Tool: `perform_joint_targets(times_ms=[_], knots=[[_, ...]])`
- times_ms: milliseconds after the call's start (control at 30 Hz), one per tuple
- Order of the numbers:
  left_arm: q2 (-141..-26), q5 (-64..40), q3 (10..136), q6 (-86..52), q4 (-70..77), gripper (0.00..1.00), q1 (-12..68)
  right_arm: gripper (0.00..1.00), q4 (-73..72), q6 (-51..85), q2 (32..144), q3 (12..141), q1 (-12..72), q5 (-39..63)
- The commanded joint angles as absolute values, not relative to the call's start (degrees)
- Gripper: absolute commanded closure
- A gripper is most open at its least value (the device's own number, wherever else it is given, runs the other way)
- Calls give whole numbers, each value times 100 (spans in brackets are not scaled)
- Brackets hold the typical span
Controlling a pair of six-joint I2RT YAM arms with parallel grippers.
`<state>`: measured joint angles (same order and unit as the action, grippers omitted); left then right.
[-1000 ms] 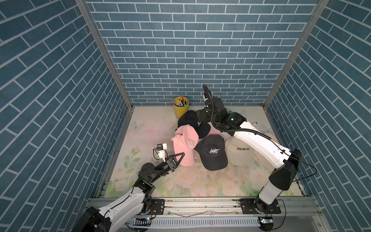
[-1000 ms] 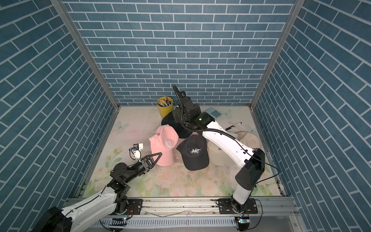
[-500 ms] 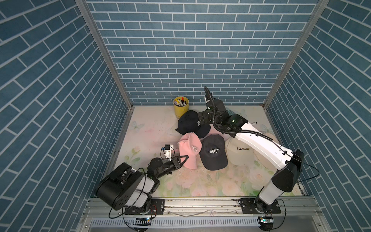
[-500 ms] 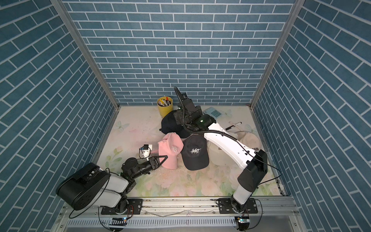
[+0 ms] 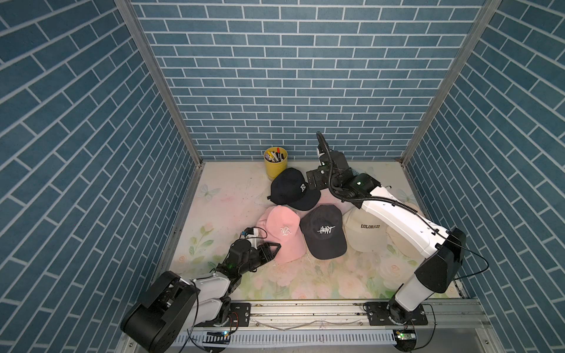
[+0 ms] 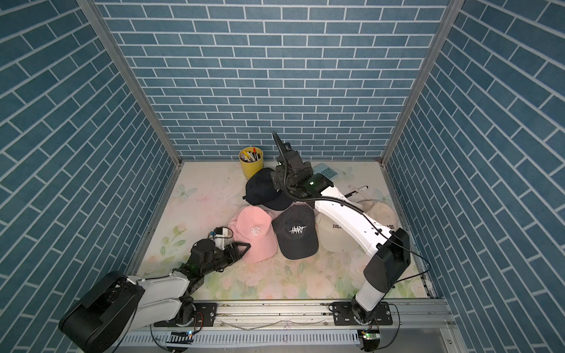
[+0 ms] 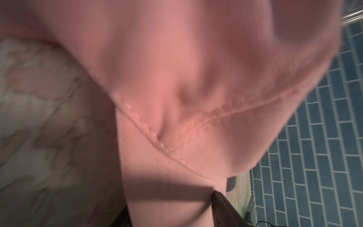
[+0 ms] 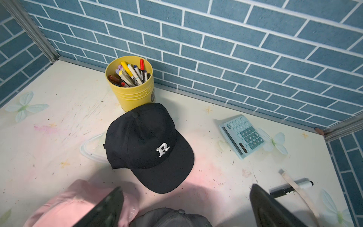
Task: Open the adjustable buckle of the baseball cap
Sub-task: Place the baseball cap at the center of the board.
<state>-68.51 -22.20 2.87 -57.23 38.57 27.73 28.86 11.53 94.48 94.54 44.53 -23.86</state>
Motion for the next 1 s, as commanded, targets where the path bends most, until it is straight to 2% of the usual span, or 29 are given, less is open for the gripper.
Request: perform_joint_targets(times_ms=[0,233,500,633,800,967], knots=[[-7236,-1809,679,-5238,1891,25,2747,1,2776,1116,9385,9426,4387,-2174],[-6698,-15,2328,-4394,-1244,20,2787,1,3089,1091,9577,9550,4088,-1720],[-6584,437,2593,-4887,-2450,17,2787,1,3645,694,10513,10272,3644,-660],[-6251,1246,3288,-4880,-3234,16,2795,4,3855,449,11177,10824,3484,44],[-5852,1888,4565,-4062,-3488,16,2786,17,4243,-47,12088,11734,3419,730],[-6683,1547,5486,-2779,-2454,11,2610,24,4283,-282,12817,12226,3410,1470]])
